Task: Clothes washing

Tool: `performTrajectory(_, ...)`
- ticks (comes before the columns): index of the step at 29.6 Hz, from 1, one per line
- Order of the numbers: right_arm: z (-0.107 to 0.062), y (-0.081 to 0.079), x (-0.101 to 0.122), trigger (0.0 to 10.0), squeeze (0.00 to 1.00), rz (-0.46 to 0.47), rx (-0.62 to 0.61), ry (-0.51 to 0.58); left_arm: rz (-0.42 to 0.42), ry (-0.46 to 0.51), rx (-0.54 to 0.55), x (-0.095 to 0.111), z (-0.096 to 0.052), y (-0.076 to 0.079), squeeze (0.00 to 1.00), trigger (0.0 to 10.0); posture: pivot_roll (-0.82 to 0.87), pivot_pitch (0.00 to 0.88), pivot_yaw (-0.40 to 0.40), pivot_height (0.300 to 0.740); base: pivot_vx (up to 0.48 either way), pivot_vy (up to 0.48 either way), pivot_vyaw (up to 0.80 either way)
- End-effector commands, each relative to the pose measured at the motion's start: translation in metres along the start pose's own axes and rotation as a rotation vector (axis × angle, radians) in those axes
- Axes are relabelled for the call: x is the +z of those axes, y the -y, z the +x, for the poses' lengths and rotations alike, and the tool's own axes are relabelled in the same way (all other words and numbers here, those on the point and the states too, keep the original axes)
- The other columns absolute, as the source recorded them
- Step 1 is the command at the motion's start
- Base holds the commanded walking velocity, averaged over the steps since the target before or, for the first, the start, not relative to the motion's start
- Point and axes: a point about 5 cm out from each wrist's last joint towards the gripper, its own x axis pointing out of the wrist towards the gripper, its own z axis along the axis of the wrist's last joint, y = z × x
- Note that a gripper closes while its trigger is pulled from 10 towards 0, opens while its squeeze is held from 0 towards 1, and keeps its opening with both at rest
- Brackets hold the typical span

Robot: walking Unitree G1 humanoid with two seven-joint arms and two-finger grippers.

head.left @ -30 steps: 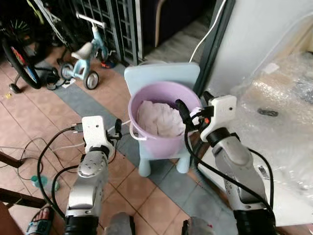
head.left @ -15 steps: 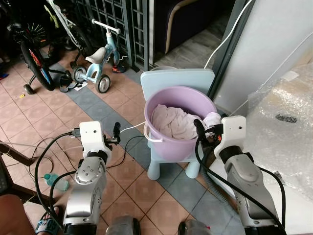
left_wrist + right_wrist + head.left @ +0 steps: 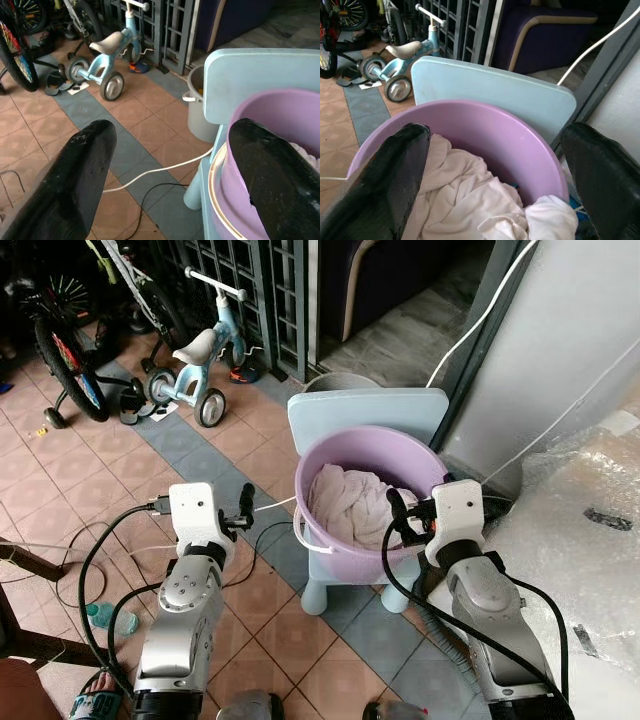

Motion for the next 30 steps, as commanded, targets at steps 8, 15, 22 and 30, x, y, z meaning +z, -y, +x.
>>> performTrajectory(8,-0.002,0.005,-0.018,10.0,0.00,0.050,0.061,-0.109,0.006,-0.006,0.002,0.001,0.000,0.007,0.00,10.0,0.02,0.111,0.022,0.740,0.390,0.000,0.00)
performTrajectory(15,0.001,0.008,-0.027,10.0,0.00,0.003,0.099,-0.163,0.018,-0.024,0.020,-0.002,-0.002,0.005,0.00,10.0,0.04,0.115,0.012,0.740,0.000,0.000,0.00)
performTrajectory(22,0.009,0.012,-0.046,10.0,0.00,0.011,0.081,-0.322,0.070,-0.134,-0.007,-0.018,-0.010,0.003,0.00,10.0,0.07,0.128,-0.001,0.740,0.000,0.000,0.00)
performTrajectory(30,0.018,0.015,-0.072,10.0,0.00,-0.003,0.146,-0.493,0.099,-0.291,-0.011,-0.038,-0.044,-0.014,0.00,10.0,0.13,0.198,-0.015,0.740,0.000,0.000,0.00)
